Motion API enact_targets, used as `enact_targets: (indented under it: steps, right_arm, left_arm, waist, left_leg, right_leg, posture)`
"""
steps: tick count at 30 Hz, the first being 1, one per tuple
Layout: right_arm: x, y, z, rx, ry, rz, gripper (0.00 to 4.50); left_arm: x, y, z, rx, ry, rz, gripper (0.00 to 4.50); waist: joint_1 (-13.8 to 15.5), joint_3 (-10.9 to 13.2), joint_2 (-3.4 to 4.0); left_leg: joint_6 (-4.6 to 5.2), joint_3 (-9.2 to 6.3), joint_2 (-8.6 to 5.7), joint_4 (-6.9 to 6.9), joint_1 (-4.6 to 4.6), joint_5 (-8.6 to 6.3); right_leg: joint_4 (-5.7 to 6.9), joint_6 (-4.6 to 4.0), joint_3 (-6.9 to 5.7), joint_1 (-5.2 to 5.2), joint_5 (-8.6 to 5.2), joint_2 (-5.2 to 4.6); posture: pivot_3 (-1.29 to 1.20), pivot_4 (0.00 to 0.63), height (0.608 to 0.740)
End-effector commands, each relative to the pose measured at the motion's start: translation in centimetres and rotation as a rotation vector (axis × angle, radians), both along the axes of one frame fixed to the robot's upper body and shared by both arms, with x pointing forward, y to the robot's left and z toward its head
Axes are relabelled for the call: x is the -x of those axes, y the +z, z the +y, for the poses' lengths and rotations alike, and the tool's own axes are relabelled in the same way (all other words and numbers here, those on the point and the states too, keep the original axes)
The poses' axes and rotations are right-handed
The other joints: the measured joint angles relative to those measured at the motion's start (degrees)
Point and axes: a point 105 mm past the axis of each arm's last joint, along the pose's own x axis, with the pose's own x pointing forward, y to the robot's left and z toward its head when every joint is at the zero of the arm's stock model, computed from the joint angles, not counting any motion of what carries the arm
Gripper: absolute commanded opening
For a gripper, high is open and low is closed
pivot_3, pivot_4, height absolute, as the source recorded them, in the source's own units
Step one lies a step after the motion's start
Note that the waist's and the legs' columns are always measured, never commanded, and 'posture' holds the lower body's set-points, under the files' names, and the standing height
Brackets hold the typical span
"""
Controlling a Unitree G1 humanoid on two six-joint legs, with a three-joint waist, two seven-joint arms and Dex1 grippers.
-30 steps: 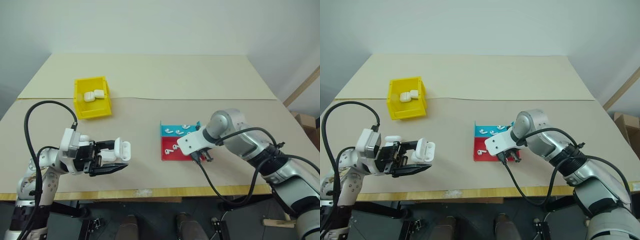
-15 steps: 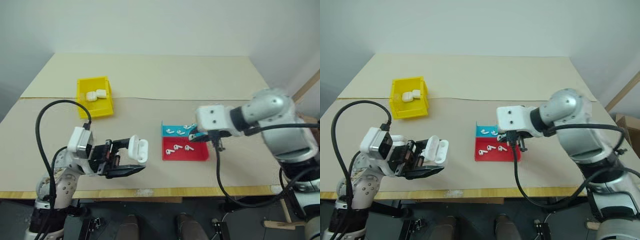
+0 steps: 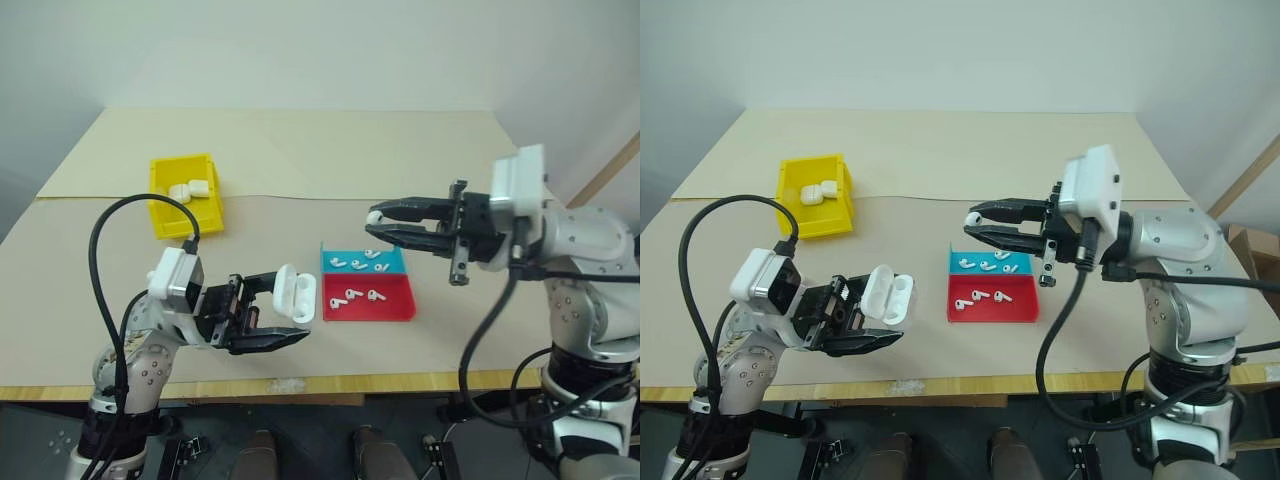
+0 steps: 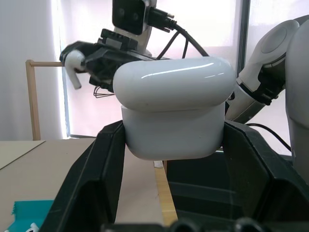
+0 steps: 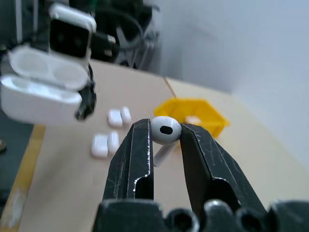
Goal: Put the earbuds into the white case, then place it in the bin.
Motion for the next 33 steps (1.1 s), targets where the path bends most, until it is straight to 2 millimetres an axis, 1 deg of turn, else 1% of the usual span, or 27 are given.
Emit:
enact_targets:
  steps: [1,4,9,12,15,20,27,33]
  right_arm:
    - [2.5,1.3,0.4,-0.106,0.148,-0.059,0.7]
    - [3.2,0.7,1.2,-0.123,0.253,-0.046,0.7]
    - [2.8,-0.6,2.9,-0.11,0.325,-0.043,0.7]
    - [2.7,-0.8,3.4,-0.105,0.35,-0.064,0.7]
    - [2.7,-1.1,3.7,-0.092,0.366,-0.115,0.7]
    - [2.5,-1.4,4.2,-0.064,0.38,-0.151,0.7]
    - [2.4,-1.0,4.9,-0.065,0.401,-0.167,0.7]
    - [2.5,-1.4,5.3,-0.05,0.418,-0.163,0.7]
  left_arm:
    - [0.8,0.9,-0.5,0.007,-0.02,-0.051,2.77]
    - [0.7,0.8,-0.5,0.006,-0.008,-0.053,2.77]
    - [0.9,0.8,-0.6,-0.008,-0.008,-0.061,2.77]
    - [1.0,0.8,-0.7,-0.015,-0.012,-0.064,2.77]
    - [1.0,0.9,-0.7,-0.017,-0.012,-0.066,2.77]
    - [0.9,1.0,-0.8,-0.024,-0.018,-0.068,2.77]
    - [0.8,1.0,-0.9,-0.034,-0.02,-0.069,2.77]
    - [0.8,1.0,-0.9,-0.035,-0.025,-0.067,2.77]
  waist:
    - [0.0,0.0,0.0]
    - [0.0,0.0,0.01]
    - [-0.2,0.0,0.02]
    - [-0.1,0.0,0.02]
    - [0.0,0.0,0.02]
    - [0.0,0.0,0.02]
    - [0.0,0.0,0.02]
    - [0.0,0.0,0.02]
  left_leg:
    - [0.0,0.0,0.0,0.0,0.0,0.0]
    - [0.0,0.0,0.0,0.0,0.02,0.0]
    - [0.0,0.02,0.01,-0.01,0.11,0.0]
    - [0.0,0.02,0.01,-0.01,0.1,0.0]
    - [0.0,0.01,0.01,-0.01,0.08,0.0]
    - [0.0,0.01,0.01,-0.01,0.1,0.0]
    - [0.0,0.01,0.01,-0.04,0.1,0.0]
    - [0.0,0.01,0.01,-0.03,0.1,0.0]
  right_leg:
    - [0.0,0.0,0.0,0.01,0.0,-0.01]
    - [0.01,0.0,0.01,0.02,0.0,0.0]
    - [0.03,0.0,0.02,0.04,0.0,0.02]
    - [0.01,0.0,0.02,0.04,0.0,0.02]
    - [-0.01,0.0,0.01,0.04,0.0,0.01]
    - [0.0,0.0,0.01,0.04,0.0,0.01]
    - [0.0,0.0,0.0,0.04,0.0,0.02]
    - [0.0,0.0,0.01,0.03,0.0,0.01]
  posture:
    - [0.0,0.15,0.74]
    - [0.0,0.15,0.74]
    - [0.0,0.15,0.74]
    - [0.0,0.15,0.74]
    - [0.0,0.15,0.74]
    - [0.0,0.15,0.74]
    - [0.0,0.15,0.74]
    - [0.0,0.15,0.74]
